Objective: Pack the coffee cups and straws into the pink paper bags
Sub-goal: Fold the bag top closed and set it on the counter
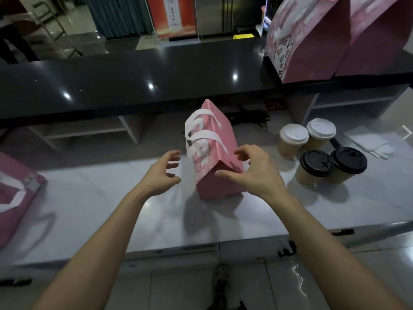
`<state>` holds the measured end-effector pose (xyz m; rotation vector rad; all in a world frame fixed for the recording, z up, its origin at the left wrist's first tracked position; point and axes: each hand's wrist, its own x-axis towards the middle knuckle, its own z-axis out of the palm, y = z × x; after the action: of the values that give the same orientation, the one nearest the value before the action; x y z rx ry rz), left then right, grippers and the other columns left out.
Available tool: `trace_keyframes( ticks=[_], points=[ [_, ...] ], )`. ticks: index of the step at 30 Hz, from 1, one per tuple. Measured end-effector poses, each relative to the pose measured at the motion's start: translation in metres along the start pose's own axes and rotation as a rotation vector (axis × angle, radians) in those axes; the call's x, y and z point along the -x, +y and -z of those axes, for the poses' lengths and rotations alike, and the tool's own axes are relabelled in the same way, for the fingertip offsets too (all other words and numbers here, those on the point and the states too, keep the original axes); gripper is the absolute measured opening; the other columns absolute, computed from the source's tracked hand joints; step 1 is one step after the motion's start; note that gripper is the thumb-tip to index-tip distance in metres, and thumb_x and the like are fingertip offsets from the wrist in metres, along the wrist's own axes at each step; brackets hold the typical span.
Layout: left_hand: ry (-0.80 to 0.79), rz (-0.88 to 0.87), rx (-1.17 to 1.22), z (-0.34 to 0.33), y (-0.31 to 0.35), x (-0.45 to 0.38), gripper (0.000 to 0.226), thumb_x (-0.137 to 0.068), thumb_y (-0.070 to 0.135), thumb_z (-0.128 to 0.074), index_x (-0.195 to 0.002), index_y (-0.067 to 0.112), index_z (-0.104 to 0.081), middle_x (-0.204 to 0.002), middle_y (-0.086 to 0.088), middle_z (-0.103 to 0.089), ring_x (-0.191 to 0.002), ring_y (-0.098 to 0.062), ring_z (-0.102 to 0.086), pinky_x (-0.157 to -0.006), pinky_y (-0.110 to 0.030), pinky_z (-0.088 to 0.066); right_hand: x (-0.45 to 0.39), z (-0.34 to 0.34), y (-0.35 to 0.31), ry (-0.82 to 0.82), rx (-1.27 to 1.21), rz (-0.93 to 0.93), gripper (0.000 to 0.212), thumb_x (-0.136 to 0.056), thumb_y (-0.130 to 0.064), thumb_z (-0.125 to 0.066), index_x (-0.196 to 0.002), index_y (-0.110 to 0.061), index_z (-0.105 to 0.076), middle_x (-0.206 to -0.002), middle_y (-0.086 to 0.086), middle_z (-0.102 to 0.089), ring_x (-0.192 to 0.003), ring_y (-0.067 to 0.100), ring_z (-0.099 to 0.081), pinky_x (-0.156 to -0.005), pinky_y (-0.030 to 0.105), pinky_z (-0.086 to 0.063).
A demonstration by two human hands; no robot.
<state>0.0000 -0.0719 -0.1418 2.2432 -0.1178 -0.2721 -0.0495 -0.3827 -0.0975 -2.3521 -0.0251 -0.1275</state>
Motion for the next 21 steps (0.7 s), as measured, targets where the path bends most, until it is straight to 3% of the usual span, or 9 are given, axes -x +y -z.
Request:
trace_keyframes(
  ticks=[4,6,8,10,11,14,16,19,21],
  points=[
    [-0.104,0.062,0.118,-0.04,-0.004,0.019,0.137,-0.062,0.037,-0.105,-0.166,0.053,-0.017,-0.167,0.012,-0.034,-0.148,-0.014,-0.045,-0.104,-0.04,-0.056,0.006,-0.015,0.058,-0.15,0.012,-0.125,0.147,-0.044,-0.09,-0.088,-0.164,-0.037,-0.024,-0.162,-0.007,-0.033,-0.145,0.021,-0.046,-0.113,0.048,-0.049],
    [-0.089,0.067,0.143,-0.06,0.0,0.019,0.154,-0.056,0.04,-0.11,-0.169,0.052,-0.006,-0.175,0.009,-0.022,-0.156,-0.021,-0.037,-0.113,-0.053,-0.053,0.001,-0.025,0.074,-0.251,0.023,-0.151,0.164,-0.039,-0.087,-0.092,-0.168,-0.041,-0.002,-0.174,-0.008,-0.014,-0.154,0.029,-0.038,-0.116,0.051,-0.045],
    [-0.074,0.039,0.183,-0.076,0.008,0.014,0.159,-0.053,0.035,-0.111,-0.17,0.049,-0.003,-0.175,0.009,-0.021,-0.159,-0.025,-0.036,-0.114,-0.057,-0.053,-0.006,-0.035,0.08,-0.289,-0.026,-0.12,0.165,-0.039,-0.076,-0.097,-0.164,-0.054,0.008,-0.175,-0.008,-0.011,-0.152,0.031,-0.041,-0.116,0.052,-0.047],
    [-0.05,-0.006,0.209,-0.087,0.015,0.008,0.161,-0.05,0.03,-0.109,-0.171,0.043,-0.004,-0.17,0.007,-0.034,-0.151,-0.022,-0.047,-0.108,-0.052,-0.059,-0.013,-0.044,0.08,-0.291,-0.092,-0.057,0.16,-0.046,-0.06,-0.102,-0.16,-0.065,0.01,-0.173,-0.006,-0.024,-0.151,0.028,-0.044,-0.116,0.054,-0.049],
    [-0.039,-0.023,0.204,-0.09,0.017,0.006,0.16,-0.048,0.033,-0.106,-0.172,0.04,-0.004,-0.166,0.008,-0.041,-0.146,-0.019,-0.052,-0.106,-0.046,-0.061,-0.015,-0.048,0.08,-0.288,-0.103,-0.027,0.156,-0.052,-0.054,-0.102,-0.162,-0.063,0.009,-0.171,-0.004,-0.032,-0.15,0.026,-0.045,-0.115,0.054,-0.049],
    [-0.024,-0.057,0.18,-0.092,0.022,0.012,0.155,-0.053,0.041,-0.098,-0.172,0.037,0.001,-0.161,0.011,-0.048,-0.137,-0.011,-0.057,-0.104,-0.026,-0.057,-0.01,-0.053,0.073,-0.261,-0.101,-0.008,0.145,-0.061,-0.053,-0.098,-0.167,-0.051,0.0,-0.164,-0.004,-0.044,-0.145,0.026,-0.05,-0.113,0.05,-0.049],
    [-0.03,-0.076,0.187,-0.087,0.022,0.022,0.152,-0.054,0.043,-0.096,-0.172,0.039,0.001,-0.156,0.015,-0.049,-0.128,-0.005,-0.059,-0.092,-0.009,-0.054,0.0,-0.051,0.066,-0.25,-0.106,-0.015,0.143,-0.061,-0.053,-0.098,-0.168,-0.05,-0.002,-0.162,-0.003,-0.046,-0.142,0.027,-0.053,-0.11,0.051,-0.051],
    [-0.054,-0.131,0.226,-0.075,0.027,0.043,0.146,-0.065,0.029,-0.102,-0.17,0.044,-0.001,-0.145,0.028,-0.049,-0.12,0.008,-0.06,-0.076,-0.005,-0.054,0.022,-0.043,0.051,-0.233,-0.116,0.0,0.14,-0.065,-0.048,-0.097,-0.168,-0.049,-0.002,-0.158,-0.001,-0.049,-0.136,0.027,-0.055,-0.107,0.053,-0.053],
    [-0.061,-0.182,0.244,-0.064,0.035,0.057,0.142,-0.065,0.03,-0.1,-0.169,0.044,-0.005,-0.143,0.033,-0.046,-0.118,0.024,-0.055,-0.075,-0.004,-0.054,0.035,-0.035,0.039,-0.208,-0.12,0.018,0.139,-0.067,-0.048,-0.098,-0.169,-0.048,-0.003,-0.157,-0.001,-0.049,-0.136,0.025,-0.055,-0.107,0.052,-0.053]
  ],
)
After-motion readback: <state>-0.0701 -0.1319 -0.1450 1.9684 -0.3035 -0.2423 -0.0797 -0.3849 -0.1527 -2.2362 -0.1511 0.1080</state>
